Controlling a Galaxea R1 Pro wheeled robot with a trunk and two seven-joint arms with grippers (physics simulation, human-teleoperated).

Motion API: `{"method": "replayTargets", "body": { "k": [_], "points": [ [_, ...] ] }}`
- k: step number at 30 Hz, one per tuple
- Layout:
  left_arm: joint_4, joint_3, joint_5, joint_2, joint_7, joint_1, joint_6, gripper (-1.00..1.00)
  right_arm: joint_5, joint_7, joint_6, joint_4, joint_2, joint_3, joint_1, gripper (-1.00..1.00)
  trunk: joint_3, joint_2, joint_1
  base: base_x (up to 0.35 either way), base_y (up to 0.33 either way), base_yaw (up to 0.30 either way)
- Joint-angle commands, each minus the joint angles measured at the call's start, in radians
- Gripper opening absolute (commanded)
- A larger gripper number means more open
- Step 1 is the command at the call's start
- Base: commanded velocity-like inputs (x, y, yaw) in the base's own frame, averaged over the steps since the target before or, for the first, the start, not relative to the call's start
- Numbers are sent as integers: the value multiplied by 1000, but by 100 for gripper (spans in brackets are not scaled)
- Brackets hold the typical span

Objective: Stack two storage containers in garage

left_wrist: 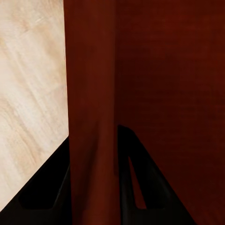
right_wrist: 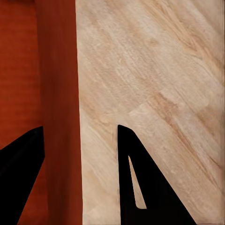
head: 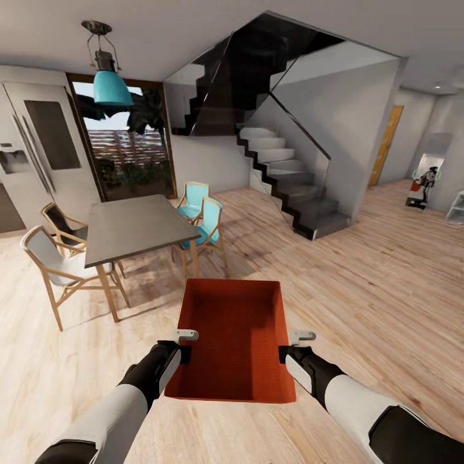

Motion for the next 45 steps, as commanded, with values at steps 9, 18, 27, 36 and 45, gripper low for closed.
{"method": "replayTargets", "body": {
  "k": [9,18,27,36,45],
  "points": [
    [0,-2,-2,0,5,0,7,-100,0,-5,3,-5,0,0,-2,-100,-2,-2,1,0,0,-286],
    [0,-1,-3,0,5,0,7,-100,0,-5,3,-5,0,0,-2,-100,-2,-2,1,0,0,-286],
    [0,-2,-3,0,5,0,6,-100,0,-5,3,-5,0,0,-2,-100,-2,-2,1,0,0,-286],
    [0,-3,-3,0,6,0,3,-100,0,-5,3,-5,0,0,-2,-100,-2,-2,1,0,0,-286],
    [2,-3,-3,1,8,0,2,-100,0,-5,4,-3,0,0,-2,-100,-2,-2,1,34,0,-157]
  ]
}}
